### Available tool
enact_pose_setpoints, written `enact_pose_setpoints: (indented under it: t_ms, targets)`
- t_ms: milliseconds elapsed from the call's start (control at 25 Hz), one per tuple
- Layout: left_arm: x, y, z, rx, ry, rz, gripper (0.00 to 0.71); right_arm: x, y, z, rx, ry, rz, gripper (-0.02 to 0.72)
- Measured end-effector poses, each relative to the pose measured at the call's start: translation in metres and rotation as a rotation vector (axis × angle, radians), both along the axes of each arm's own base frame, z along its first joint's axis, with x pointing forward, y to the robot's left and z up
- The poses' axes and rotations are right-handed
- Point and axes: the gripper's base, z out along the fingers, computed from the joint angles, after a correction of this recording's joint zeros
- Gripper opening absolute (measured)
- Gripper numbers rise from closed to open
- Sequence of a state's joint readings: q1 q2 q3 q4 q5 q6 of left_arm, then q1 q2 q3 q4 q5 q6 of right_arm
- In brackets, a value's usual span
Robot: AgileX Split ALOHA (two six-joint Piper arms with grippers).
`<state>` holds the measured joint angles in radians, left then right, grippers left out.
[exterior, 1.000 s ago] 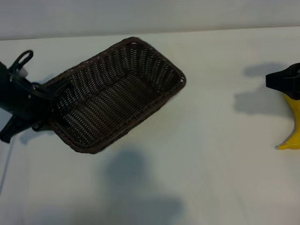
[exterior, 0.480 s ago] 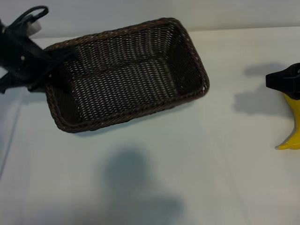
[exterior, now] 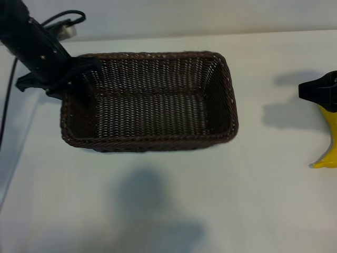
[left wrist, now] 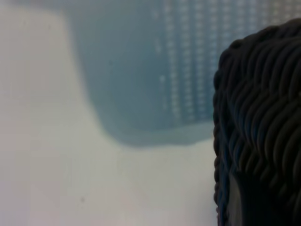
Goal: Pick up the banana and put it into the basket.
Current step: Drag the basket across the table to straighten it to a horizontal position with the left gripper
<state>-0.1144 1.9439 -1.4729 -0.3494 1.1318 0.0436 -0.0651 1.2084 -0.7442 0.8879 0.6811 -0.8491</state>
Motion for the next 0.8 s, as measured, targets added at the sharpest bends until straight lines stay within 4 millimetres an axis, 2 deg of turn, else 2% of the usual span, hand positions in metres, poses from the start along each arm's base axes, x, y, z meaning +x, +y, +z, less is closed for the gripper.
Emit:
enact_pose_setpoints:
  t_ms: [200,320,560,800]
  targets:
    - [0.004,-0.025,-0.016,-0.015,-0.015,-0.05,0.161,0.0,0.0,0.0,0.0,0.0,0.0,0.572]
    - [0.008,-0.033,-0.028,-0.011,-0.025,-0.056,0.161,0.0,0.0,0.0,0.0,0.0,0.0,0.572]
    - [0.014,-0.044,-0.046,-0.015,-0.038,-0.055,0.16,0.0,0.0,0.0,0.0,0.0,0.0,0.572]
    - [0.016,-0.046,-0.057,-0.021,-0.024,-0.046,0.16,0.0,0.0,0.0,0.0,0.0,0.0,0.572]
